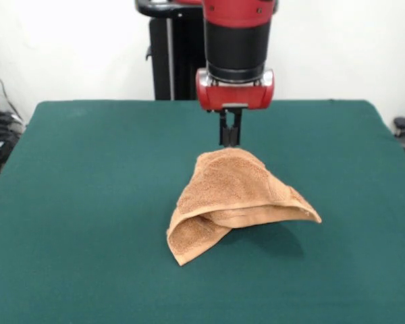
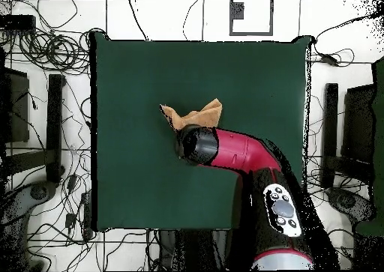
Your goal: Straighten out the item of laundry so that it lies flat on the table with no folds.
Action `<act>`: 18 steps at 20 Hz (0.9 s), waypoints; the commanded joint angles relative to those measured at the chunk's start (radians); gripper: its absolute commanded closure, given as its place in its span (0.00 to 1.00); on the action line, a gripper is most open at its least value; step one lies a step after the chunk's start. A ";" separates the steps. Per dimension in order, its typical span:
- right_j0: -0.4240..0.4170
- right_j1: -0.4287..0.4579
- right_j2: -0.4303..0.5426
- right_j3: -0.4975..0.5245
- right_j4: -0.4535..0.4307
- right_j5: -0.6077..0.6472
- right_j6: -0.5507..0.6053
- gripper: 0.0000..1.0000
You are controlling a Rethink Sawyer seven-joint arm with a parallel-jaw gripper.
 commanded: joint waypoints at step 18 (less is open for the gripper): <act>0.025 0.172 0.079 -0.051 -0.011 0.126 0.057 1.00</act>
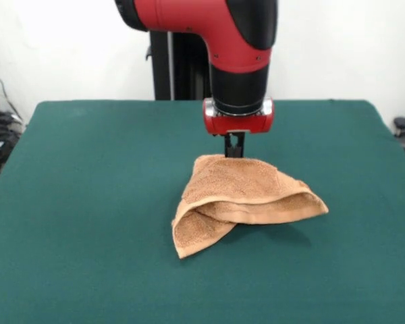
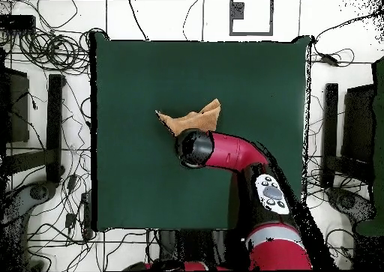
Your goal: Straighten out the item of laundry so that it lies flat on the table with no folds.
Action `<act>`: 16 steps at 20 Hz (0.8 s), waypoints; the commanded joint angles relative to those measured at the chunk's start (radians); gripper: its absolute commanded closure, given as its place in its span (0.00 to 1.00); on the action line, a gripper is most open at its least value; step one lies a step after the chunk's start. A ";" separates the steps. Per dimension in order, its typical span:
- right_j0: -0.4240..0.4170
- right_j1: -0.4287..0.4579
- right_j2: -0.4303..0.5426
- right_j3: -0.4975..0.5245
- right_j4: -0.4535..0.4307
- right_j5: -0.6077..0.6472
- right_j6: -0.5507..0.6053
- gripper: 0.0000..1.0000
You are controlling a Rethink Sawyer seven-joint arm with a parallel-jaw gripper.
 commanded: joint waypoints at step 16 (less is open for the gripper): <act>0.032 -0.057 0.059 0.007 -0.008 0.093 0.088 1.00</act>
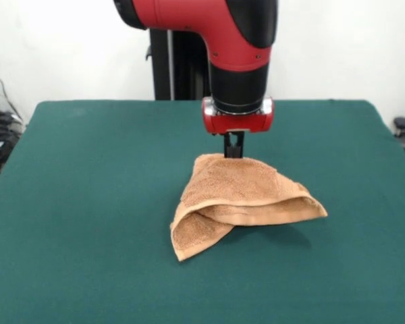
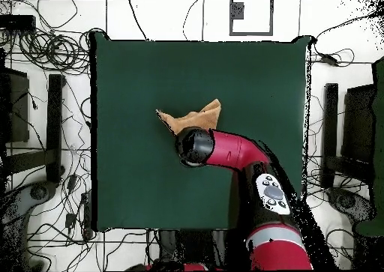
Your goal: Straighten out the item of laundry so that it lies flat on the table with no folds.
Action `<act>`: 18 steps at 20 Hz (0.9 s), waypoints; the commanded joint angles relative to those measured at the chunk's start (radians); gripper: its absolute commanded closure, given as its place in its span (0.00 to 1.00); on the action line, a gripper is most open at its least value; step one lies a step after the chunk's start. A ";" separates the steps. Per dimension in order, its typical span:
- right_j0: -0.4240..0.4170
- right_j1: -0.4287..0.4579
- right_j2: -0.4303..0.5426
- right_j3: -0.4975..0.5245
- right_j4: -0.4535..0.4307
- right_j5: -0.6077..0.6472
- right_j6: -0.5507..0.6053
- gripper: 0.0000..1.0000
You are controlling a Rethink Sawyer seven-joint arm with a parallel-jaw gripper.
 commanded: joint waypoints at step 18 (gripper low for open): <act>0.015 -0.080 0.071 0.036 -0.004 0.071 0.088 1.00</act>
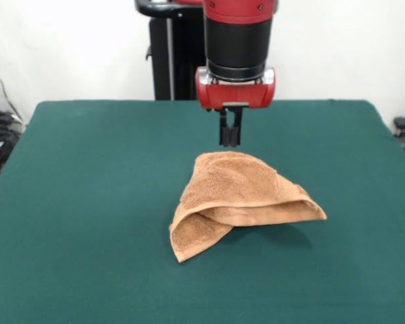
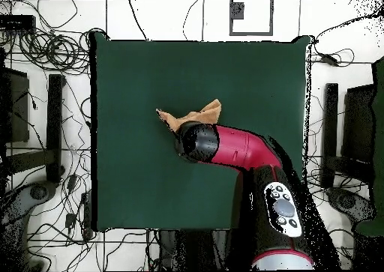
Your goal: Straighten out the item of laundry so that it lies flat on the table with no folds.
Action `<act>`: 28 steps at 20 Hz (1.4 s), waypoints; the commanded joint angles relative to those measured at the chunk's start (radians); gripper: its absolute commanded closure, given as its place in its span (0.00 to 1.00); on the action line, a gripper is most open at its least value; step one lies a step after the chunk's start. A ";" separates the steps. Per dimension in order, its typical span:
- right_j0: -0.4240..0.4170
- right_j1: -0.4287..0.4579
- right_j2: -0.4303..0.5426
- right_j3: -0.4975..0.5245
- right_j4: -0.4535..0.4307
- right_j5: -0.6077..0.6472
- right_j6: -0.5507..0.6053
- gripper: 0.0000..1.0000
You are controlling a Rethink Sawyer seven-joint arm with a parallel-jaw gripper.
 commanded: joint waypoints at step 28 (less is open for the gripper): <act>0.015 0.059 0.069 0.009 -0.022 0.012 0.083 1.00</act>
